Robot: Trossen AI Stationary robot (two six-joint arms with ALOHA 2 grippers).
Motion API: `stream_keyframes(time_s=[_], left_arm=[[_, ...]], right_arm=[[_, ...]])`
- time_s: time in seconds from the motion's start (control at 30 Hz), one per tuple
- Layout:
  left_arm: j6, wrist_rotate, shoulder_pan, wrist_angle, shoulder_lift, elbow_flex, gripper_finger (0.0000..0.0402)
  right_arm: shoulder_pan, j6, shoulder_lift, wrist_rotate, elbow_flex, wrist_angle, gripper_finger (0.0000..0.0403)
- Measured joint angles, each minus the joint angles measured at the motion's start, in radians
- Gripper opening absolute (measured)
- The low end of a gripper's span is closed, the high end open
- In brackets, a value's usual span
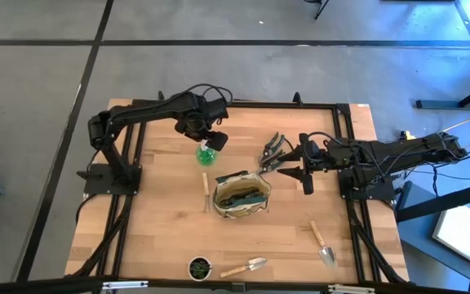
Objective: Pick & Place Garden tools in Gardening bag
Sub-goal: Put the green gardening spray bottle into the green gardening bag
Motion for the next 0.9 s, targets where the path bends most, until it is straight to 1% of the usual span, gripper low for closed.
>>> stream_keyframes(time_s=[0.43,0.73,0.9], left_arm=[[0.011,0.002,0.004,-0.009,0.019,0.000,0.0222],[0.013,-0.001,-0.005,-0.056,0.018,-0.005,0.0222],[0.029,-0.023,-0.011,-0.051,0.018,-0.005,0.0219]], right_arm=[[0.000,0.000,0.000,0.000,0.000,-0.007,0.0195],[0.000,0.000,0.000,0.001,0.000,-0.008,0.0195],[0.000,0.000,0.000,0.003,0.000,-0.008,0.0195]])
